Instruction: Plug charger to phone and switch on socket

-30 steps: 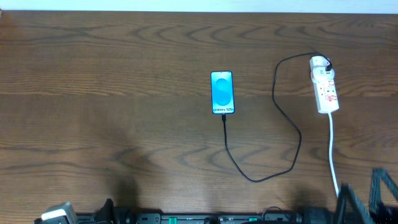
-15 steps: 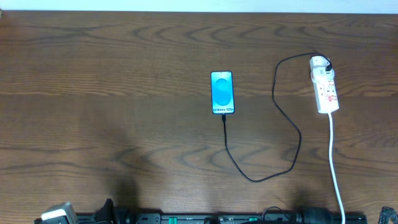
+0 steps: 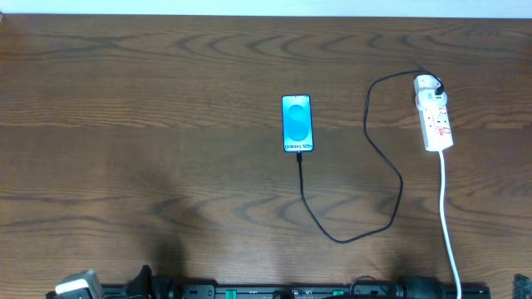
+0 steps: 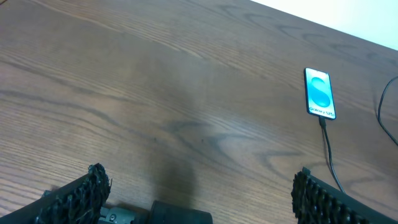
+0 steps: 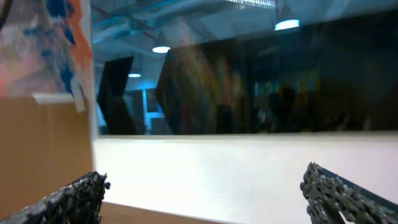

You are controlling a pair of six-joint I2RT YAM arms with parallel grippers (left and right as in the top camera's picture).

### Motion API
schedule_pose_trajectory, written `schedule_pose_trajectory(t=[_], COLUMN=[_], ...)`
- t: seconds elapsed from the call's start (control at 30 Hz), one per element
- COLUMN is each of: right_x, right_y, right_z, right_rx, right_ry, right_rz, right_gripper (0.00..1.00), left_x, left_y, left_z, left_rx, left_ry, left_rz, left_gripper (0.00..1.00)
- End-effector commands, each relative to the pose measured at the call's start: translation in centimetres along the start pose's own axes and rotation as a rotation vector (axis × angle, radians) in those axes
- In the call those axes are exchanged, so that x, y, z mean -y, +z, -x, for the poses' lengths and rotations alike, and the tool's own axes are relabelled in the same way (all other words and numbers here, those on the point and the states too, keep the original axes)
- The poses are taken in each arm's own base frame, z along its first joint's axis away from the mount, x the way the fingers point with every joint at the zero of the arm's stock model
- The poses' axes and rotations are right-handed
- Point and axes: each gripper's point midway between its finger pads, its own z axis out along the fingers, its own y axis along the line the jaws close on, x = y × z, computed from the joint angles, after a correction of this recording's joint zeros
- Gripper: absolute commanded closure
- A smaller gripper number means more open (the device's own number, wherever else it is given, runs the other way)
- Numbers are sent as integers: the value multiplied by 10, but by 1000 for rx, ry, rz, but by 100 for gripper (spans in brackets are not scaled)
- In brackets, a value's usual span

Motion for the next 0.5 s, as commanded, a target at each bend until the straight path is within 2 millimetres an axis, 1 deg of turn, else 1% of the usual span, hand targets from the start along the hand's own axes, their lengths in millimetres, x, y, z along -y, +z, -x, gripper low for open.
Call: schedule_pose_trajectory(t=[0.0, 0.2, 0.33, 0.47], right_x=[3, 21, 30, 44], right_y=[7, 31, 45, 58], right_z=[-9, -42, -55, -90], right_rx=[-3, -49, -37, -98], right_ry=[-244, -347, -371, -348], right_rz=[10, 7, 8, 4], right_gripper=[1, 1, 1, 1], left_x=[-2, -2, -2, -2], left_y=[-1, -1, -1, -1], left_z=[0, 0, 0, 0], left_rx=[8, 8, 8, 8], left_ry=[7, 7, 7, 7], left_rz=[14, 14, 14, 14], left_gripper=[5, 5, 5, 5])
